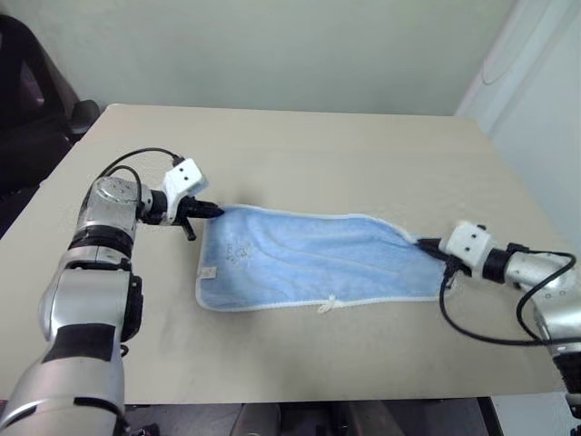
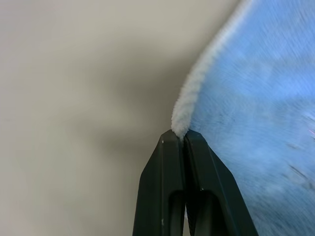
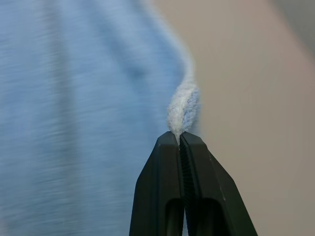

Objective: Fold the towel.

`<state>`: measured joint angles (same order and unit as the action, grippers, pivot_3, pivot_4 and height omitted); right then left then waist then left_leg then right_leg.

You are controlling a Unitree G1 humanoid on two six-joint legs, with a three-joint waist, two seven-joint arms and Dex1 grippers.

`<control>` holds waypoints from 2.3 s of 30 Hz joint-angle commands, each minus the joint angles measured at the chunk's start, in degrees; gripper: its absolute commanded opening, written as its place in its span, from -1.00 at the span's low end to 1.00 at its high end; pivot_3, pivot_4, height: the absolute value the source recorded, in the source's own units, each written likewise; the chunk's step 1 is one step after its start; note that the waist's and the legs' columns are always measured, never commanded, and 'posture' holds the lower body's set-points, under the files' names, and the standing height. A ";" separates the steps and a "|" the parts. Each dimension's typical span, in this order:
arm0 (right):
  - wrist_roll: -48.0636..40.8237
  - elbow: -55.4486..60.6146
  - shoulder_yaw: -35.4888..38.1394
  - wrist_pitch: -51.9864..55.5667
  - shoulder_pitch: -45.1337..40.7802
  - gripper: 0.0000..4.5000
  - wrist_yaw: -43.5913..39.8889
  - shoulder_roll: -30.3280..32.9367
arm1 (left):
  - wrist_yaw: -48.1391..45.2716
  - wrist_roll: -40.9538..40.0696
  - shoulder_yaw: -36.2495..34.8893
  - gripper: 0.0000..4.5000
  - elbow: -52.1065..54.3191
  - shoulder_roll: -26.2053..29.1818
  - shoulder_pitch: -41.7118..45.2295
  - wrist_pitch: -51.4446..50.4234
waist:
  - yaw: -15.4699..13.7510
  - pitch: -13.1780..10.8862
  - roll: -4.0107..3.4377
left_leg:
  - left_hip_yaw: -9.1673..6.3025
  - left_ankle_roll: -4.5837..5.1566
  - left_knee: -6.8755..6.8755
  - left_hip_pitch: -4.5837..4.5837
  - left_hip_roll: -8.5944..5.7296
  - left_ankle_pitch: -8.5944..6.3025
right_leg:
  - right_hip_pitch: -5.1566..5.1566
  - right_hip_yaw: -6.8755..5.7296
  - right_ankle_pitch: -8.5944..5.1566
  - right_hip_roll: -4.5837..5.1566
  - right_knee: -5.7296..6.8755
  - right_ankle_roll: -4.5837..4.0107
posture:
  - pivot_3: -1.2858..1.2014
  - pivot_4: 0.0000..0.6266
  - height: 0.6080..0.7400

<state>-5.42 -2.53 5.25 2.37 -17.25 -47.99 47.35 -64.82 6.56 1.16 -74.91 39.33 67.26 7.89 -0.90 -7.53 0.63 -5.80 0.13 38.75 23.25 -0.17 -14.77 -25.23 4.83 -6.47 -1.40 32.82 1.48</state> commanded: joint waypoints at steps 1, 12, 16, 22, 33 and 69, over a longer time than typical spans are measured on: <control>-0.44 -4.42 5.24 -0.59 -5.49 -1.00 4.28 1.31 | 10.37 -4.22 -5.93 -0.99 1.34 0.15 6.07 1.48 | -0.03 0.00 0.00 | 0.00 0.02 0.01 0.01 0.00 0.01 | 0.00 0.00 0.01 0.01 0.00 0.01 | 0.03 -0.52 1.00; -4.61 -7.99 11.31 -0.20 -11.32 -1.00 4.08 4.18 | 10.88 -8.21 -10.64 -0.99 1.44 1.27 8.81 2.28 | 0.04 -0.09 -0.16 | 0.06 0.13 -0.02 0.05 -0.03 -0.08 | -0.08 0.01 0.03 0.04 -0.02 0.02 | 0.03 -0.52 1.00; -10.80 -1.03 14.17 3.52 -5.43 -1.00 -0.70 5.10 | -0.22 -10.89 -11.75 -0.99 2.64 4.20 6.60 -2.27 | -0.01 -0.10 -0.18 | 0.09 0.14 -0.04 0.07 -0.10 -0.10 | -0.11 -0.01 0.13 0.07 -0.01 -0.19 | 0.03 -0.52 1.00; -21.12 7.97 19.67 13.88 1.57 -1.00 -6.26 7.74 | -14.37 -13.50 -11.84 -0.99 5.66 9.99 2.39 -9.31 | 0.22 -0.14 -0.24 | 0.22 0.17 0.08 0.24 -0.16 -0.08 | -0.25 0.00 -0.04 0.15 0.04 0.06 | 0.03 -0.52 1.00; -30.13 9.30 23.36 23.43 6.89 -1.00 -15.89 12.53 | -26.23 -15.21 -9.76 -0.99 12.63 15.09 -3.41 -18.91 | 0.24 -0.11 -0.21 | 0.14 0.28 0.31 0.58 -0.27 -0.02 | -0.47 -0.02 -0.06 0.34 0.08 0.04 | 0.03 -0.52 1.00; -25.80 11.24 13.58 27.73 12.54 -1.00 -19.78 12.38 | -12.36 -23.75 -1.14 -0.99 35.37 16.35 -22.57 -27.30 | 0.42 0.03 -0.28 | 0.19 -0.06 0.38 0.68 -0.24 -0.20 | -0.74 -0.02 -0.15 0.38 0.21 -0.52 | 0.03 -0.52 1.00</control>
<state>-34.09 10.86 20.79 32.29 -2.90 -68.88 59.68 -79.21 -20.26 -0.18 -36.13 56.18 42.05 -23.11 -0.49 -7.50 0.35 -5.61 0.28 39.15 23.94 -0.41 -14.84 -25.99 4.80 -6.44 -1.01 33.06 0.86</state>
